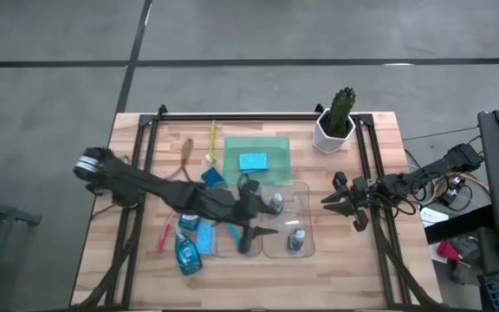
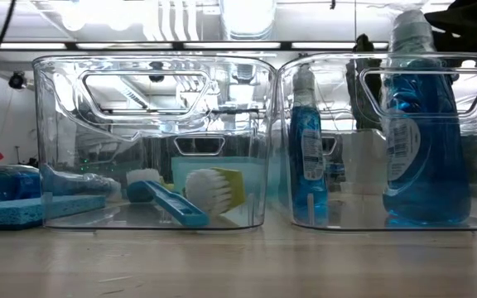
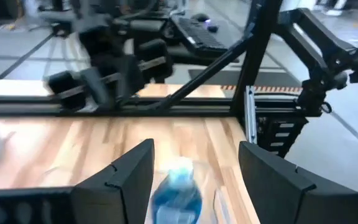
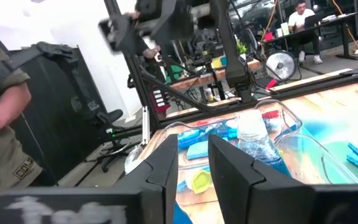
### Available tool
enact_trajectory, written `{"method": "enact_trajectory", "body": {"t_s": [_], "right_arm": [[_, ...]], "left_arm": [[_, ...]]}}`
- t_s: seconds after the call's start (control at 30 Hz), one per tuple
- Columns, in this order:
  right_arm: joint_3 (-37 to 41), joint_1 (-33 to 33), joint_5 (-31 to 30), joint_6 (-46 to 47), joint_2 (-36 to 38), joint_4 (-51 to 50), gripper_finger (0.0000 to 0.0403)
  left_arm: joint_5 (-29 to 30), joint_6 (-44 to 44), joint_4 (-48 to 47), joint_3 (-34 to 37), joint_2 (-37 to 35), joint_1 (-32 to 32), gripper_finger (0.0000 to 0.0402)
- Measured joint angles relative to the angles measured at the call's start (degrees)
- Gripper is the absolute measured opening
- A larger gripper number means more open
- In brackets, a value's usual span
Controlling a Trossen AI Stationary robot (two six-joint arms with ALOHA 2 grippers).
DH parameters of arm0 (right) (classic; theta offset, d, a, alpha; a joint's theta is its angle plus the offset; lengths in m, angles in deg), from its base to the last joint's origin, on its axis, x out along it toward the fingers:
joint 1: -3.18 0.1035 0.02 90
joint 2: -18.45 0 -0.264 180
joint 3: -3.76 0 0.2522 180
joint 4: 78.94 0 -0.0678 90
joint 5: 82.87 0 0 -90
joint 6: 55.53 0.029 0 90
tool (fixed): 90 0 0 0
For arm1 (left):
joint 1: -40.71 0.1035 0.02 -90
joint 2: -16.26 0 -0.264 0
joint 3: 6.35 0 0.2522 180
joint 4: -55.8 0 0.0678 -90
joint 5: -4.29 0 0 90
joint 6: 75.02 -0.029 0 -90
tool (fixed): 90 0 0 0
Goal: Pick & Place Kitchen Sink Supplies
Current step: Put the blue dishwashing liquid bottle into the right transparent bin
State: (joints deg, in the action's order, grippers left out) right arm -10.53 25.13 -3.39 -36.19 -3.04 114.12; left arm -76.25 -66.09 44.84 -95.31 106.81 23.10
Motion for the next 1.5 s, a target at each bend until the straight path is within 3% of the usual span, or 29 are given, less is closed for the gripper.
{"method": "enact_trajectory", "body": {"t_s": [0.43,0.63,0.83,1.0,1.13,1.27,1.5], "right_arm": [[0.00,0.02,0.00,0.02,-0.02,-0.02,0.0074],[0.00,0.01,0.00,0.02,-0.02,-0.01,0.0065],[0.00,0.01,0.00,0.08,-0.04,-0.03,0.0065],[0.00,0.00,0.00,0.10,-0.04,-0.01,0.0073],[0.00,0.00,0.00,0.07,-0.04,-0.03,0.0080],[0.00,0.01,0.00,0.01,-0.04,-0.03,0.0084],[0.00,0.00,0.00,-0.01,-0.04,-0.03,0.0082]], "left_arm": [[9.52,21.90,-33.58,0.02,-20.86,0.86,0.0225],[12.26,41.28,-55.18,0.23,-25.16,0.86,0.0225],[13.33,62.92,-75.32,1.46,-24.47,0.94,0.0225],[15.06,70.72,-75.25,6.64,-22.72,1.49,0.0225],[11.58,76.60,-73.13,11.79,-21.72,2.94,0.0225],[10.11,76.96,-65.22,18.36,-21.71,5.51,0.0225],[2.41,71.10,-48.92,29.41,-21.75,13.46,0.0225]]}}
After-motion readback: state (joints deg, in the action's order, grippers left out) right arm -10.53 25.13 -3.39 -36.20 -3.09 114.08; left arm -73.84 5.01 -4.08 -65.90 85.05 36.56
